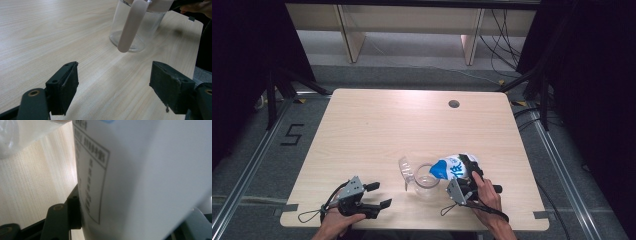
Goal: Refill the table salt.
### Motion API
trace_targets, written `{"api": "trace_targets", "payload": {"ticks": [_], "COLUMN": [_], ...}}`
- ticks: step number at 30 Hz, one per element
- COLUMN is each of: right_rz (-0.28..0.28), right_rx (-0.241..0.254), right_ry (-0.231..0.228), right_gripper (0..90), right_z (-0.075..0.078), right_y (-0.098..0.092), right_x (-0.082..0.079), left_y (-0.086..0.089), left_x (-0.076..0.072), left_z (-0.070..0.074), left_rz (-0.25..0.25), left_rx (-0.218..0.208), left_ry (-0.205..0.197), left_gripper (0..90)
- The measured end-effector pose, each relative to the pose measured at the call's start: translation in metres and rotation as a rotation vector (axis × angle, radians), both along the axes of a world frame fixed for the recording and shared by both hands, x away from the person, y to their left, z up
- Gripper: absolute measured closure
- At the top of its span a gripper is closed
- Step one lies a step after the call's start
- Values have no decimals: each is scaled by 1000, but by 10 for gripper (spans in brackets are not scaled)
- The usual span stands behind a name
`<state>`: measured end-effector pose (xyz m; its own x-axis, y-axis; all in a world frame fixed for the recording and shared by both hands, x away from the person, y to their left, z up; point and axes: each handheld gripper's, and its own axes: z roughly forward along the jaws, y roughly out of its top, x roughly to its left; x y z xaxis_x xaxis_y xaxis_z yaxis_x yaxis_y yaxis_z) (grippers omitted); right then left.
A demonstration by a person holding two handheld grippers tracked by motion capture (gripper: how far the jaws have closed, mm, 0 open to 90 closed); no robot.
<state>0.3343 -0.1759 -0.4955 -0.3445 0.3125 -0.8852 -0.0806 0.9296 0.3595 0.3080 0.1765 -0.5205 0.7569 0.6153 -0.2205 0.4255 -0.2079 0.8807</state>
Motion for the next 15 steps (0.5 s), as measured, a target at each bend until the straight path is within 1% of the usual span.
{"api": "trace_targets", "payload": {"ticks": [1,2,3,4,5,6,7,10,11,12,15], "right_rz": [2,-3,-4,16,0,1,1,2,12,4,17], "right_rx": [-3,0,-10,-41,-24,-27,-29,-32,-49,-44,-60], "right_ry": [-9,-9,-7,-24,-18,-20,-21,-23,-31,-25,-38], "right_gripper": [416,416,417,417,418,418,419,419,419,419,420], "right_z": [-1,-1,-1,0,-2,-2,-1,-1,0,0,0], "right_y": [0,0,0,0,1,1,1,2,1,2,2], "right_x": [1,1,1,2,1,1,1,1,1,1,1], "left_y": [0,0,1,0,0,0,1,1,1,0,0], "left_x": [0,0,1,0,0,0,1,1,1,0,0], "left_z": [0,0,0,0,0,0,1,1,0,0,0], "left_rz": [0,-2,-14,-7,-2,-2,-14,-13,-11,-1,-3], "left_rx": [0,2,0,-7,-7,-9,-2,9,0,-9,-7], "left_ry": [0,-2,-9,2,3,5,-8,-7,-3,6,2], "left_gripper": [224,224,224,224,224,224,224,224,224,224,224]}}
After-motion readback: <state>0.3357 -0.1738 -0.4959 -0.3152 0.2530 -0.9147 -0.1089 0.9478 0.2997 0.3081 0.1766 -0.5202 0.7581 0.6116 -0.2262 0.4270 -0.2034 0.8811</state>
